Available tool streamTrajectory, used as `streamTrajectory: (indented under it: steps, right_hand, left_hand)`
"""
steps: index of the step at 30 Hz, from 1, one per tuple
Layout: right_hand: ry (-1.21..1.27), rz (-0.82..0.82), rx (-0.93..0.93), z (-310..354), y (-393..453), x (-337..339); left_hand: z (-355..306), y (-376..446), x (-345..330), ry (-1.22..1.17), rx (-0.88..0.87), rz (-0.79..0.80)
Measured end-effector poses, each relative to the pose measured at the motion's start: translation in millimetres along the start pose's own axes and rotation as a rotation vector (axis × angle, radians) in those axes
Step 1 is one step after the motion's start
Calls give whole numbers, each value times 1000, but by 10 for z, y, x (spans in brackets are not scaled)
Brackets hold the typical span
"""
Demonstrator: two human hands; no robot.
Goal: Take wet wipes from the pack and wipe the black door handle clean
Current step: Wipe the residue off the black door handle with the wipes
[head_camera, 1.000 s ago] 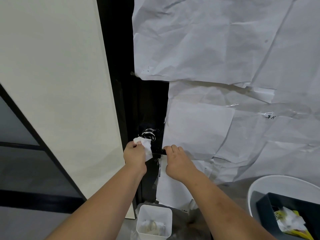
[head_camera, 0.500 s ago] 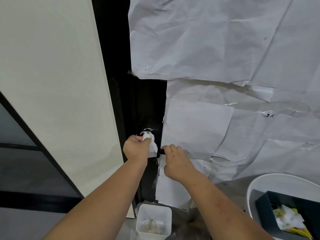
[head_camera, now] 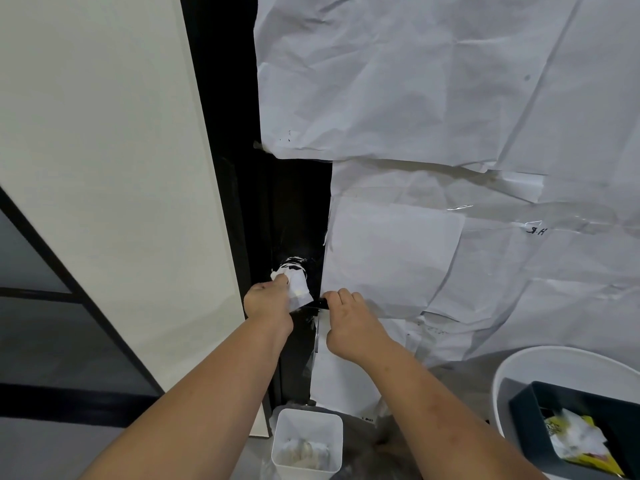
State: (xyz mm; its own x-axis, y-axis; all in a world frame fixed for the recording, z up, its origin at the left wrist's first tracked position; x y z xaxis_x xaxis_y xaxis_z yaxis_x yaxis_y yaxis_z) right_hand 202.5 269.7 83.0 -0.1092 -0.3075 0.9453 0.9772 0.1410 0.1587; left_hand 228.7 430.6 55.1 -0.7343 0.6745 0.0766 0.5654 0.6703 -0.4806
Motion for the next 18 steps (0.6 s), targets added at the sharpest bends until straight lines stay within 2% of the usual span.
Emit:
streamTrajectory:
  steps: [3, 8, 11, 13, 15, 18]
  right_hand:
    - [1, -2, -7, -5, 2, -10]
    - [-5, -4, -11, 0, 6, -18]
    - [-10, 0, -9, 1, 6, -9]
    - [-14, 8, -9, 2, 3, -8]
    - [-12, 13, -12, 2, -1, -7]
    - [-8, 13, -11, -1, 3, -8]
  left_hand:
    - [-63, -8, -13, 79, -133, 41]
    - [-382, -97, -66, 361, -553, 37]
    - [-423, -134, -93, 405, -637, 14]
    - [-407, -140, -88, 410, -649, -3]
    - [-363, -119, -76, 355, -585, -3]
    - [-171, -23, -10, 145, -284, -8]
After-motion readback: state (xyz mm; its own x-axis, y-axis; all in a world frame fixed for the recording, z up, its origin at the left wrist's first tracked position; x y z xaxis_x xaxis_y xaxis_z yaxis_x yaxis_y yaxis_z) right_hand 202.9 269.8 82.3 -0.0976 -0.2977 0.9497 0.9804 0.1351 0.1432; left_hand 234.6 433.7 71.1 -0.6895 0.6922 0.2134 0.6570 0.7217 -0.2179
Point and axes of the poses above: each hand's wrist, its own y-axis towards the middle knuckle, its own x-axis out of the back of the hand, z = x × y, the point moved 8 cm from there along y, towards the middle knuckle, and after that the axes turned 11 degrees about -z, right-handed, at the moved point
